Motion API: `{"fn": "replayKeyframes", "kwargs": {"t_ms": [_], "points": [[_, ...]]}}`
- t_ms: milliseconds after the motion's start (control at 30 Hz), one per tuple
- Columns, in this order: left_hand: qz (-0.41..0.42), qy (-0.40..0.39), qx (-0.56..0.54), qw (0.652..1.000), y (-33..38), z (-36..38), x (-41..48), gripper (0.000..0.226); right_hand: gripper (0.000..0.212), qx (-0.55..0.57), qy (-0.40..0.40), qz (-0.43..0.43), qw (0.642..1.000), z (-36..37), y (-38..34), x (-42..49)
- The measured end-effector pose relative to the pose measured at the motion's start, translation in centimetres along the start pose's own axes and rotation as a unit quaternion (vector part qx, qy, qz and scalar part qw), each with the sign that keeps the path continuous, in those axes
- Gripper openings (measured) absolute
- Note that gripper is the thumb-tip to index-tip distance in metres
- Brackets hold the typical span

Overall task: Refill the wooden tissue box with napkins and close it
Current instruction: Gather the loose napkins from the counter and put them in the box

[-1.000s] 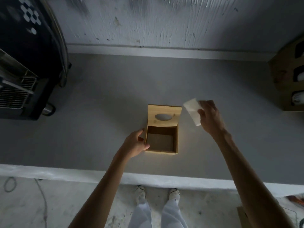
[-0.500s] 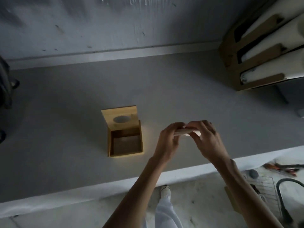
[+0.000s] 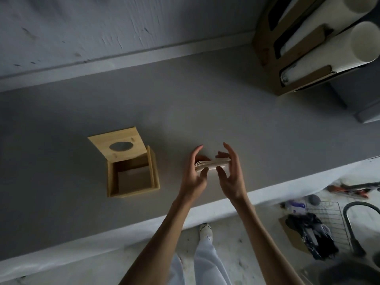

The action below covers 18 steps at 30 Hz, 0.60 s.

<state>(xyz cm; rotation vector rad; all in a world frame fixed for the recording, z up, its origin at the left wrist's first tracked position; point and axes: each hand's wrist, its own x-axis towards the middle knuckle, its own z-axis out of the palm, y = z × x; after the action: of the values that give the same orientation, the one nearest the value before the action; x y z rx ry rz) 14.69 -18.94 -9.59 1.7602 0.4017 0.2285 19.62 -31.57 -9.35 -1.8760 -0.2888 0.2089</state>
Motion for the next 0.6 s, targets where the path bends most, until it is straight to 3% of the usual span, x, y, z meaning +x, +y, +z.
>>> {"fn": "replayKeyframes", "kwargs": {"t_ms": [167,367,500,600], "points": [[-0.032,0.012,0.001,0.999,-0.4,0.3,-0.4,0.072,0.084,-0.102,0.006,-0.023,0.995,-0.7,1.1,-0.1],[-0.062,0.028,-0.021,0.997,-0.2,0.8,-0.8,0.078,0.080,-0.091,-0.037,-0.028,0.995,0.4,1.1,-1.4],[-0.072,0.044,-0.008,0.996,0.2,0.4,-0.4,0.079,0.086,-0.074,0.002,-0.017,0.997,0.7,1.2,-1.2],[-0.066,0.009,0.024,0.998,0.3,0.2,-0.5,0.077,0.088,-0.098,-0.020,-0.027,0.995,0.6,1.1,-1.1]]}}
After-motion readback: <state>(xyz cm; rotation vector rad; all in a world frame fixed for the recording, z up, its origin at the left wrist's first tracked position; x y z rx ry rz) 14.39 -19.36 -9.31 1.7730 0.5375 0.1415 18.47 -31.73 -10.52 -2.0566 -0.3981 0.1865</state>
